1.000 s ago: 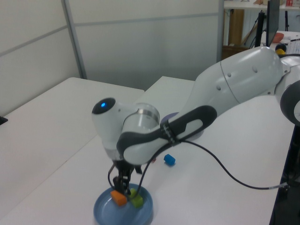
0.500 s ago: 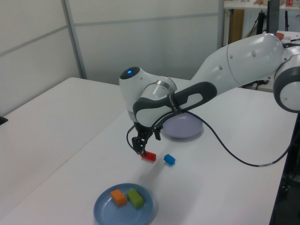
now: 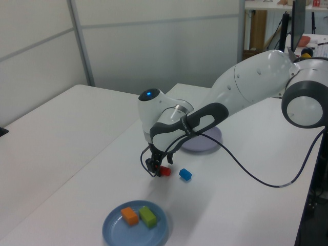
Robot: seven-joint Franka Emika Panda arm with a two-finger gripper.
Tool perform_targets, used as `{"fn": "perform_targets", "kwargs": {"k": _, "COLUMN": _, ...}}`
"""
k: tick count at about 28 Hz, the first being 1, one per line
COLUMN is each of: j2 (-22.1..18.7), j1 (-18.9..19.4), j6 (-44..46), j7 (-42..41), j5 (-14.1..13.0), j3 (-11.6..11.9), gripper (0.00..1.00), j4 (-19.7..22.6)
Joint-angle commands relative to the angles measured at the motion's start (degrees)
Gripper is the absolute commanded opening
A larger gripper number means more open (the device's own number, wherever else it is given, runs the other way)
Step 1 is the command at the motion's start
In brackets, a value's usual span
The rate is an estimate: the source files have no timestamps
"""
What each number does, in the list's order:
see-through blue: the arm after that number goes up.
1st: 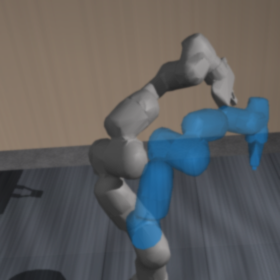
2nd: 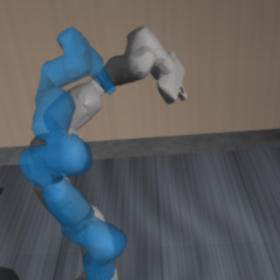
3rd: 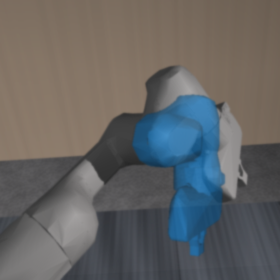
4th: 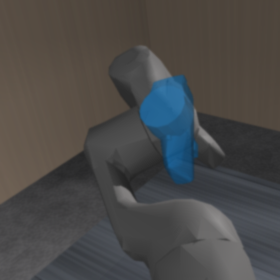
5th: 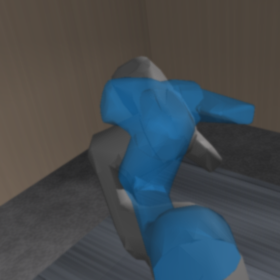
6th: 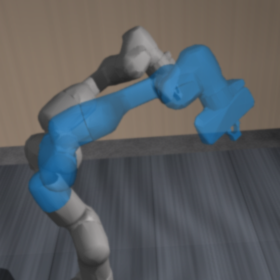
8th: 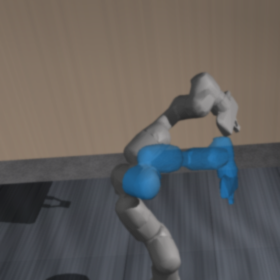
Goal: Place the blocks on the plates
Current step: 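Move the gripper to the red block and grasp it, then carry the red block to the lavender plate and release it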
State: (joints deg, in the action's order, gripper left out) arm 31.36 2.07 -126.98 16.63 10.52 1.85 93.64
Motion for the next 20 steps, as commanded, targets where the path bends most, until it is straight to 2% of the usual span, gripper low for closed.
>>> {"fn": "perform_targets", "kwargs": {"k": 1, "j2": -0.43, "j1": 0.13, "j6": -0.81, "j7": -0.46, "j5": -0.5, "j3": 0.08, "gripper": 0.39, "j4": 0.14}}
{"fn": "perform_targets", "kwargs": {"k": 6, "j2": -0.43, "j1": 0.04, "j6": -0.81, "j7": -2.38, "j5": -0.5, "j3": 0.08, "gripper": 0.16, "j4": 0.14}}
{"fn": "perform_targets", "kwargs": {"k": 8, "j2": -0.43, "j1": 0.04, "j6": -0.81, "j7": -2.65, "j5": -0.5, "j3": 0.08, "gripper": 0.13, "j4": 0.14}}
{"fn": "perform_targets", "kwargs": {"k": 14, "j2": -1.39, "j1": -1.1, "j6": -0.55, "j7": -2.57, "j5": -0.5, "j3": 0.08, "gripper": 0.11, "j4": 0.05}}
{"fn": "perform_targets", "kwargs": {"k": 17, "j2": -2.36, "j1": -2.68, "j6": -0.55, "j7": -3.18, "j5": -0.59, "j3": 0.08, "gripper": 0.11, "j4": -0.12}}
{"fn": "perform_targets", "kwargs": {"k": 20, "j2": -2.27, "j1": -5.4, "j6": -0.55, "j7": -5.9, "j5": -0.59, "j3": 0.08, "gripper": 0.12, "j4": -2.14}}
